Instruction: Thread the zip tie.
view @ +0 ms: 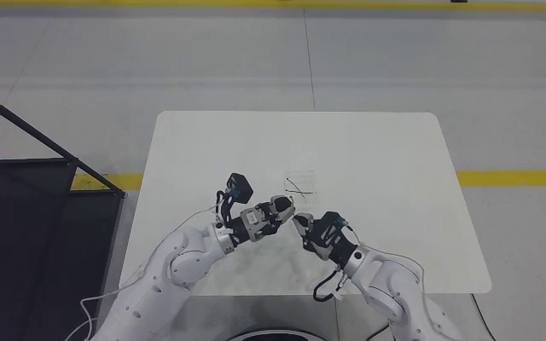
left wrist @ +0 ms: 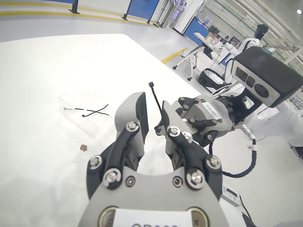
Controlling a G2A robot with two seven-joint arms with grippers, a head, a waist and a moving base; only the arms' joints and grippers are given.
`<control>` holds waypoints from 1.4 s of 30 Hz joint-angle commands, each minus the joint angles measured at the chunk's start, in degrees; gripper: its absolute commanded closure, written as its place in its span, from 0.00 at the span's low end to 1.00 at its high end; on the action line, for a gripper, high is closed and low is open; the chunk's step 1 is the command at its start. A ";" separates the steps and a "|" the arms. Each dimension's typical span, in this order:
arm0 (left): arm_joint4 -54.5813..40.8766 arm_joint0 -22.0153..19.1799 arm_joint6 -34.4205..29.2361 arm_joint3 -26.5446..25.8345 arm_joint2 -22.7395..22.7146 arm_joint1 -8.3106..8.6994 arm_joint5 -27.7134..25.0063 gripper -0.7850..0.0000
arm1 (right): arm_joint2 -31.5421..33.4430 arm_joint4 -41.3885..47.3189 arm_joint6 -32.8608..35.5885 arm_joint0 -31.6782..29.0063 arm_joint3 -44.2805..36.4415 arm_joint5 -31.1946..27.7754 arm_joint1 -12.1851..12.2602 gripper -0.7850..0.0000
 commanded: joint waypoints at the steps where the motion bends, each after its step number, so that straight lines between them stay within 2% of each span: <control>1: -0.32 -0.05 -0.18 0.08 0.00 -0.04 -0.16 0.72 | -0.02 -0.33 -0.07 -0.14 -0.14 0.59 -0.04 1.00; 8: -1.05 0.06 -0.46 0.11 -0.12 -0.19 0.06 0.77 | -0.43 -1.61 0.33 -0.30 -0.46 2.69 -0.26 1.00; 14: -2.19 0.08 -0.99 0.25 -0.11 -0.33 0.05 1.00 | -0.97 -2.59 0.80 -0.23 -0.65 4.62 -0.53 1.00; 21: -2.94 -0.08 -1.56 0.49 -0.31 -0.43 -0.18 1.00 | -1.16 -3.14 0.77 -0.32 -0.74 5.55 -0.73 1.00; 23: -2.95 -0.09 -1.59 0.51 -0.35 -0.46 -0.35 1.00 | -1.17 -3.21 0.75 -0.35 -0.75 5.59 -0.78 0.93; 26: -2.80 -0.09 -1.61 0.51 -0.44 -0.50 -0.40 1.00 | -1.14 -3.32 0.67 -0.40 -0.80 5.53 -0.83 0.98; 28: -2.71 -0.09 -1.55 0.52 -0.49 -0.53 -0.42 1.00 | -1.05 -3.45 0.50 -0.55 -0.85 5.62 -0.85 0.98; 29: -2.64 -0.07 -1.52 0.53 -0.51 -0.54 -0.43 1.00 | -0.98 -3.43 0.42 -0.64 -0.88 5.63 -0.86 0.94; 30: -2.57 -0.08 -1.49 0.51 -0.53 -0.55 -0.53 1.00 | -0.92 -3.46 0.39 -0.70 -0.91 5.59 -0.87 0.86; 32: -2.43 -0.07 -1.25 0.58 -0.63 -0.58 -0.63 1.00 | -0.75 -3.20 0.26 -0.84 -0.93 5.38 -0.88 0.51; 34: -2.22 -0.05 -1.14 0.61 -0.77 -0.58 -0.85 1.00 | -0.43 -2.68 0.03 -0.95 -0.90 4.83 -0.86 0.28; 35: -2.11 -0.06 -1.08 0.60 -0.87 -0.58 -1.08 1.00 | -0.23 -2.22 -0.19 -1.02 -0.80 4.23 -0.84 0.27; 38: -1.53 -0.08 -0.92 0.65 -1.29 -0.52 -1.95 1.00 | 0.99 -0.17 -0.61 -1.13 -0.28 1.56 -0.66 0.12; 42: -0.61 -0.14 -1.04 0.77 -1.91 -0.35 -4.41 1.00 | 3.51 5.24 -0.76 -0.95 1.44 -5.81 -0.17 0.00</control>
